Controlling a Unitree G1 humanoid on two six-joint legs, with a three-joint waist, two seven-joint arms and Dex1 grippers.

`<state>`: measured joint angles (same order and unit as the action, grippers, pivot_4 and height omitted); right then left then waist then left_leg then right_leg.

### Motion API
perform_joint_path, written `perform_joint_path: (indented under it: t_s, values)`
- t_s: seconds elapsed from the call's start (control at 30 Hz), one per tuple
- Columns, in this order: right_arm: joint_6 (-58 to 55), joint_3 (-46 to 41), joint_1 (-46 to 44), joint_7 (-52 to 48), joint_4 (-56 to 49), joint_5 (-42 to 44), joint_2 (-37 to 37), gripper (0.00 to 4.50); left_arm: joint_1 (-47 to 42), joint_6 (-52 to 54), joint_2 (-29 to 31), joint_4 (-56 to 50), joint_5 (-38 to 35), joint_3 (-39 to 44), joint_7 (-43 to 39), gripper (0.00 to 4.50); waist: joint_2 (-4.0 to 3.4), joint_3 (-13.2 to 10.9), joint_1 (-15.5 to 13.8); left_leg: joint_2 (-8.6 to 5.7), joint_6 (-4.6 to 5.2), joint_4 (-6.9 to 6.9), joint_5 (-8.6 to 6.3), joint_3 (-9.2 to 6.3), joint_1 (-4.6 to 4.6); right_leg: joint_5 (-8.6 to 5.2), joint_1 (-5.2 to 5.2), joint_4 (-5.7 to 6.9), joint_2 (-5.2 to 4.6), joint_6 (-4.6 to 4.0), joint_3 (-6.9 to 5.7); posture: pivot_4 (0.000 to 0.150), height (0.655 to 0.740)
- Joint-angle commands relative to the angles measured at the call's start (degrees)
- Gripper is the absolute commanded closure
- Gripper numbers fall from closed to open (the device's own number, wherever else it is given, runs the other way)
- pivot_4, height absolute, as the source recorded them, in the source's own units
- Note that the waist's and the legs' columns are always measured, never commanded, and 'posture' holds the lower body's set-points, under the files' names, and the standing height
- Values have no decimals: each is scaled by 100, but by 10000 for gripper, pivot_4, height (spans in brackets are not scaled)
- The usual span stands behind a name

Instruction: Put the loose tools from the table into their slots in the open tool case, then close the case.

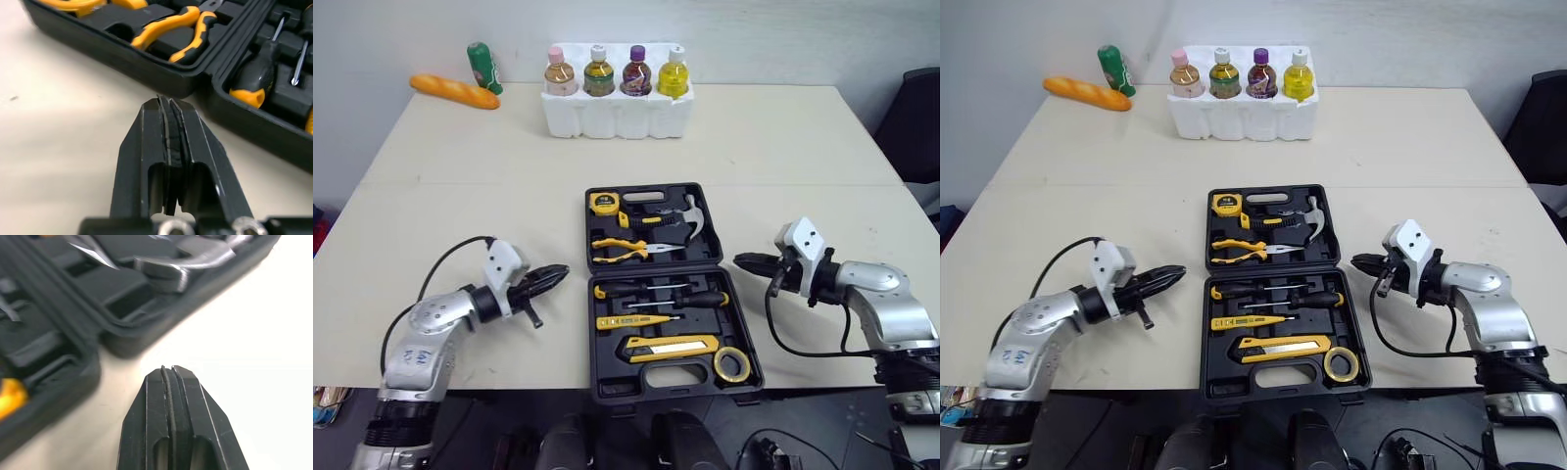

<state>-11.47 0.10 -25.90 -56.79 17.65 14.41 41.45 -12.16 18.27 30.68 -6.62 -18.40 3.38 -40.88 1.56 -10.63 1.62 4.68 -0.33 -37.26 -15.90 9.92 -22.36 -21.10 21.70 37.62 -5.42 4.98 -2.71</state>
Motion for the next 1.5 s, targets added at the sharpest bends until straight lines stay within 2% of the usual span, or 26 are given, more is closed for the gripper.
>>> perform_joint_path:
  t_s: [0.03,0.17,0.5,0.73,1.07,1.27,1.4,1.43,1.5]
  values:
    - [12,120,-222,84,32,-123,-242,45000,-179,277,-156,29,190,-221,285,44374,0,0,24,0,2,-1,1,3,2,1,0,0,1,2,-2,1500,7400]
    - [-192,226,-286,0,-98,-106,-470,45000,-245,760,-41,-37,300,-533,188,44374,0,0,25,3,-1,3,3,5,5,2,0,3,4,4,-3,1500,7400]
    - [-1145,414,-69,-371,-1115,107,-531,45000,-823,516,-429,436,519,-765,187,44374,0,0,-3,4,-4,2,6,3,6,2,0,7,3,4,-5,1500,7400]
    - [-1270,318,22,-465,-1441,167,-522,45000,-1270,609,-473,1013,711,-763,154,44374,0,0,-5,0,-2,2,5,3,3,2,0,6,2,4,-15,1500,7400]
    - [-1232,281,191,-424,-1411,-48,-343,45000,-935,774,162,662,844,-716,-181,44374,0,0,17,2,-3,8,4,7,7,2,2,5,4,4,-19,1500,7400]
    - [-1144,96,609,-600,-1540,-39,67,45000,-699,755,597,589,862,-224,-17,44374,0,0,13,2,-2,8,3,5,8,2,0,3,2,4,-11,1500,7400]
    - [-1793,-520,622,-17,-1595,102,311,45000,-504,423,913,618,712,308,-68,44374,0,0,6,2,0,6,3,7,9,2,0,4,-2,4,-11,1500,7400]
    - [-2081,-701,654,116,-1711,295,239,45000,-570,436,974,610,631,425,-110,41695,1,-1,3,2,0,7,2,6,8,2,1,4,-5,4,-9,1500,7400]
    - [-3168,-1004,768,-15,-2183,1067,252,38378,-734,1002,1097,423,293,533,-302,35491,1,-1,-14,2,0,7,2,-1,3,2,2,3,-6,3,-6,1500,7400]
